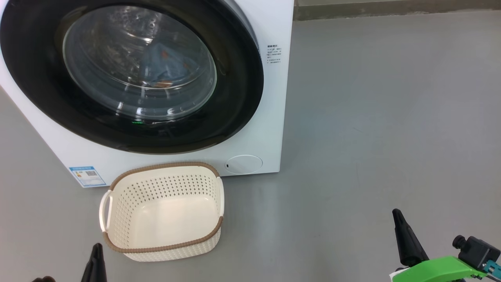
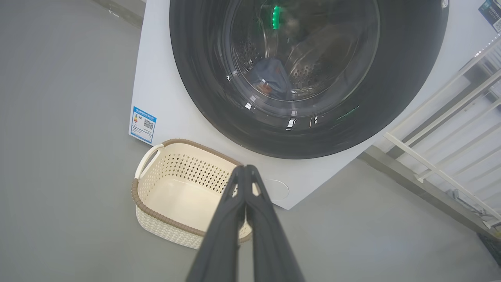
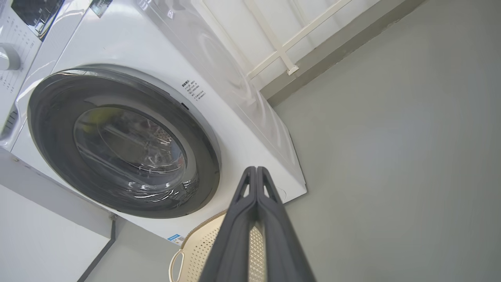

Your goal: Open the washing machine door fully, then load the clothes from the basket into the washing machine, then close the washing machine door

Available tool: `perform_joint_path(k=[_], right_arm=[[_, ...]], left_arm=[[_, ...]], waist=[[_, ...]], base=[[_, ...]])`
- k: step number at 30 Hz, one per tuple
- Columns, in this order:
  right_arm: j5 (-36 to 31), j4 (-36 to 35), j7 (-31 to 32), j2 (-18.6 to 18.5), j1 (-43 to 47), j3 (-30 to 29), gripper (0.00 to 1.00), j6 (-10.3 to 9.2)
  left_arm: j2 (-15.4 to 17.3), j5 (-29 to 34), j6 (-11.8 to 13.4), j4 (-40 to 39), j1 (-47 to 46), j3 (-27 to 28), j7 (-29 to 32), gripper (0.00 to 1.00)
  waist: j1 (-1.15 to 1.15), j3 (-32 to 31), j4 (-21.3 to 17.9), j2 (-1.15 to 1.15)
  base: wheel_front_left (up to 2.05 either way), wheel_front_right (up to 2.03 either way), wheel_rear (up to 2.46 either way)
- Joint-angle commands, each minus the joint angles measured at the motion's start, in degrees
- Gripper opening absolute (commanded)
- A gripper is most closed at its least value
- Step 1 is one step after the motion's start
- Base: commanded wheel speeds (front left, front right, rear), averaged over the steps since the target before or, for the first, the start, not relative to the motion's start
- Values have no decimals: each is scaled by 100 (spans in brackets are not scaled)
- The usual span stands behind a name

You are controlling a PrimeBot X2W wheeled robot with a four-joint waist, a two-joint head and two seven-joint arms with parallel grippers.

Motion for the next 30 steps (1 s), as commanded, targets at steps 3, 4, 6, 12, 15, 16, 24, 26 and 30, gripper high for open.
perform_joint_path(k=[3,4,6,12,15,16,24,26,30], right_arm=[[351,-117,88,-43,-250,-17,0,-2],[411,-114,104,-43,-255,-22,0,-2],[531,-108,137,-43,-264,-32,0,-2],[889,-89,235,-43,-292,-63,0,-3],[1009,-83,268,-43,-301,-73,0,-3],[1068,-80,285,-43,-306,-78,0,-3],[1546,-56,418,-42,-343,-121,0,-3],[1666,-50,452,-41,-352,-132,0,-3],[1904,-38,519,-40,-371,-154,0,-4]], left_arm=[[104,-370,-5,-83,-317,63,98,0],[105,-437,-6,-78,-326,64,115,0],[107,-571,-6,-67,-345,65,149,0],[113,-972,-7,-35,-400,67,249,0],[116,-1106,-7,-24,-418,68,283,0],[117,-1173,-7,-19,-427,69,300,0],[125,-1710,-8,24,-501,73,435,0],[127,-1844,-8,35,-519,74,469,0],[131,-2113,-9,56,-556,75,536,0]], waist=[[-1,-2,-7,0],[-1,-2,-9,0],[-1,-3,-13,0],[-1,-5,-23,0],[-1,-6,-27,0],[-1,-6,-29,0],[-1,-9,-43,0],[-1,-10,-46,0],[-1,-11,-54,0]], base=[[0,0,0],[0,0,0],[0,0,0],[0,0,0],[0,0,0],[0,0,0],[0,0,0],[0,0,0],[0,0,0]])
